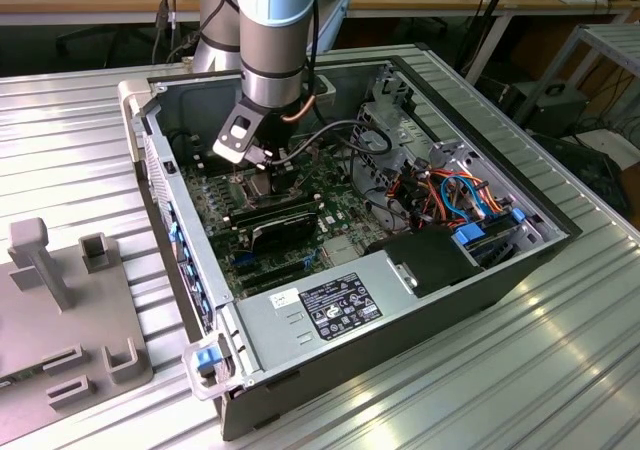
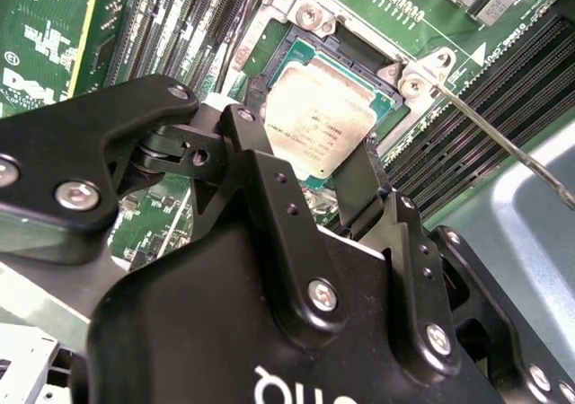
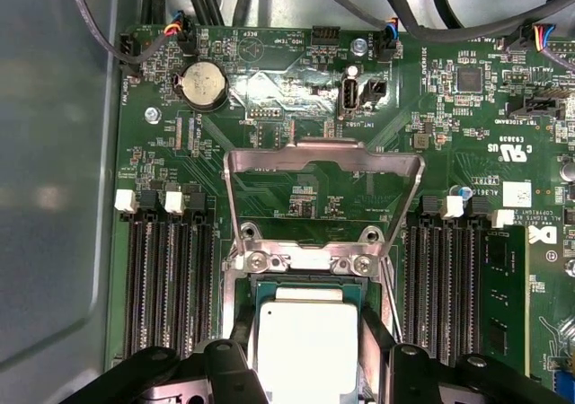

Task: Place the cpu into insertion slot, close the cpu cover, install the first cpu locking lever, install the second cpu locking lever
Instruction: 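Place the cpu into insertion slot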

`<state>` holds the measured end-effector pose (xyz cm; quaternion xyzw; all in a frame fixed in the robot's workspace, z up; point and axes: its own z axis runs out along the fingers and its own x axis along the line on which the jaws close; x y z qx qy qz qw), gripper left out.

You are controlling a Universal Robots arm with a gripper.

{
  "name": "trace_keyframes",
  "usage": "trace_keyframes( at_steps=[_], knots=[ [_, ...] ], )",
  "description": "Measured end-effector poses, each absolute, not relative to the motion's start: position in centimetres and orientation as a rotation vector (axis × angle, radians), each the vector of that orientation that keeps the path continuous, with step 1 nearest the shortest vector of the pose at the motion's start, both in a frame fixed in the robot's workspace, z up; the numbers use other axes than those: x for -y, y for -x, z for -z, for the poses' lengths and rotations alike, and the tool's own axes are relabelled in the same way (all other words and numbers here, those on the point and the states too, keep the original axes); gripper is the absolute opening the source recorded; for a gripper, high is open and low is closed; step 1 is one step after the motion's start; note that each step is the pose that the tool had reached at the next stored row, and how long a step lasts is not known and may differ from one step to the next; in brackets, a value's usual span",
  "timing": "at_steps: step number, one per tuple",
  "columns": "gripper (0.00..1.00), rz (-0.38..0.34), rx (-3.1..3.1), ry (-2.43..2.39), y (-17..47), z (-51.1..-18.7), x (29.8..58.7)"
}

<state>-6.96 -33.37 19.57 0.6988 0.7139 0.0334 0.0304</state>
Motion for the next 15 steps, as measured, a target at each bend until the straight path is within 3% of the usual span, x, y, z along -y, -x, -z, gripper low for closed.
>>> trace_keyframes(
  at_steps=[15],
  knots=[
    [0.55, -0.099, -2.192, -2.166, 6.85, -19.85, 33.63]
  ],
)
